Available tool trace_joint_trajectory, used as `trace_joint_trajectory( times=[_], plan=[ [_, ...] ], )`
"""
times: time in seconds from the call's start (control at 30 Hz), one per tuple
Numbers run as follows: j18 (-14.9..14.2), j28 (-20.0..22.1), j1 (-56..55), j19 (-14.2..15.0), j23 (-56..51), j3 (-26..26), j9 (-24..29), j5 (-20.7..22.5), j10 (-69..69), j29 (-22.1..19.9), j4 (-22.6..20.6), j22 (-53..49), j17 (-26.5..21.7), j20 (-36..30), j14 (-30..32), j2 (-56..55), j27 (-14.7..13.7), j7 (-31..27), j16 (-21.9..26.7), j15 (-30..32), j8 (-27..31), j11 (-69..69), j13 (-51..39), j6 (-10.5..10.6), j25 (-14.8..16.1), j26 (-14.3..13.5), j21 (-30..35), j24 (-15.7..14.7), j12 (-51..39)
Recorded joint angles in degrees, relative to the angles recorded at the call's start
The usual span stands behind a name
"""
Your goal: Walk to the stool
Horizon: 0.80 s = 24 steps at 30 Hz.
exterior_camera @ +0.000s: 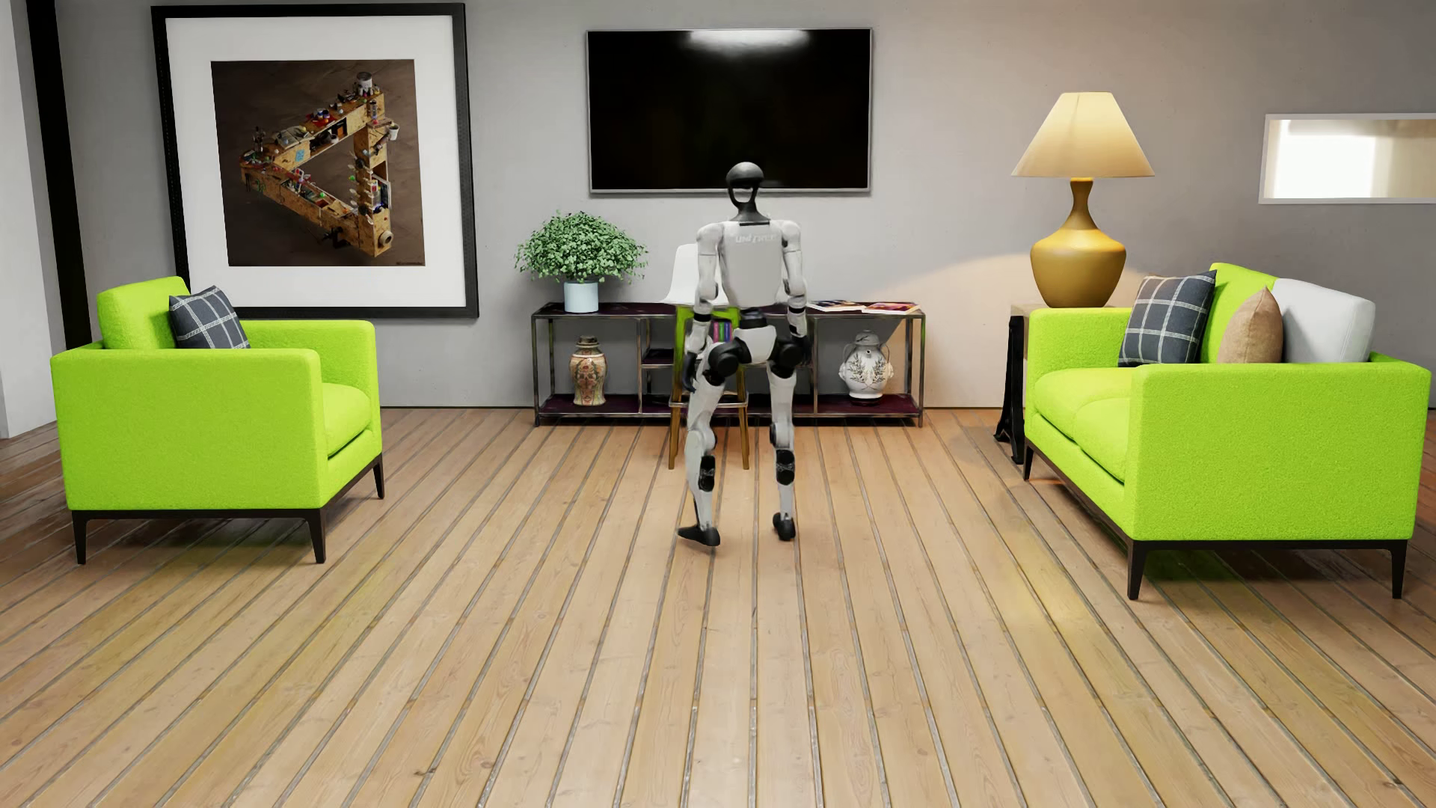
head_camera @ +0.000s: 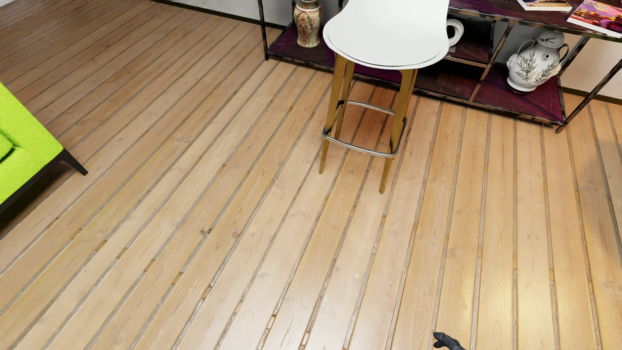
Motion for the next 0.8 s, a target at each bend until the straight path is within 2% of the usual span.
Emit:
trace_joint_trajectory(
  times=[0.07, 0.13, 0.17, 0.3, 0.37, 0.4, 0.47, 0.57, 0.7, 0.8],
  plan=[
    [-0.1, -7.0, 4.7, 0.6, -1.0, 0.7, -0.6, -0.6, -7.3, -1.5, -1.4, -1.1, -0.1, -5.9, 1.0, 1.0, -0.4, 2.6, 2.6, 0.7, 1.0, -1.5, 0.0, 0.2, 1.5, -3.7, -2.1, 3.9, 4.6],
    [-0.1, -8.9, 6.7, 1.2, -0.1, 1.1, -1.0, -2.1, -10.7, -3.2, -3.1, -1.9, 1.3, -8.3, 2.2, 1.4, 0.4, 3.7, 3.2, 0.7, 1.1, -1.6, 0.3, -0.1, 2.7, -2.7, -4.0, 6.0, 6.6],
    [0.1, -9.2, 7.3, 1.5, 1.0, 1.2, -1.0, -2.9, -11.7, -2.7, -3.9, -2.4, 1.8, -9.7, 2.5, 1.7, 1.0, 3.8, 3.4, 0.6, 0.9, -1.7, 0.4, -0.3, 2.8, -2.4, -4.0, 7.3, 6.7],
    [1.0, -7.6, 8.9, 2.7, 7.8, 1.7, -1.1, -6.2, -12.7, 4.1, -7.2, -3.2, 1.5, -10.6, 2.1, 3.5, 3.3, 2.1, 3.3, -0.5, -1.1, -0.4, 1.4, -1.0, -1.9, -1.4, -0.6, 8.3, 2.1],
    [1.3, -6.1, 8.9, 3.2, 10.3, 2.0, -1.1, -7.5, -12.0, 6.0, -8.3, -5.5, 2.3, -10.8, 1.7, 4.2, 5.8, 1.2, 2.7, -0.9, -2.0, 0.5, 1.2, -1.3, -3.2, -2.4, 0.0, 9.0, -1.2],
    [1.5, -4.9, 9.0, 3.4, 10.8, 2.1, -1.1, -8.0, -11.7, 6.3, -8.8, -7.2, 2.5, -10.7, 1.5, 4.5, 6.1, 0.8, 2.3, -1.1, -2.4, 0.7, 1.4, -1.5, -3.3, -3.4, -0.3, 8.9, -2.6],
    [1.8, -2.0, 9.1, 3.7, 10.5, 2.0, -1.0, -8.8, -11.4, 5.0, -9.5, -10.6, 3.1, -10.2, 1.2, 5.2, 5.7, 0.3, 1.5, -1.2, -2.9, 0.7, 1.6, -1.8, -3.1, -5.8, -0.9, 8.3, -4.9],
    [2.1, -0.4, 9.6, 4.0, 8.4, 1.5, -1.1, -9.5, -11.6, 4.0, -10.3, -13.9, 3.5, -10.8, 1.2, 5.5, 3.8, 0.3, 0.5, -1.3, -2.9, 1.0, 1.8, -2.3, -3.0, -7.3, -0.5, 8.3, -7.7],
    [2.4, -1.2, 9.6, 4.1, 4.7, 0.9, -1.1, -9.6, -11.4, 2.9, -10.2, -14.3, 2.9, -12.6, 1.1, 4.8, 2.5, 1.2, 0.6, -1.2, -2.0, 1.2, 1.3, -2.8, -2.3, -7.4, 0.5, 8.8, -9.6],
    [2.5, -2.2, 9.3, 4.0, 3.4, 0.8, -1.1, -9.0, -11.3, 2.3, -9.7, -11.5, 2.0, -13.7, 1.2, 4.3, 2.3, 1.9, 1.1, -0.8, -1.2, 0.7, 0.9, -3.1, -1.8, -6.3, 1.5, 8.5, -9.7]
  ],
)
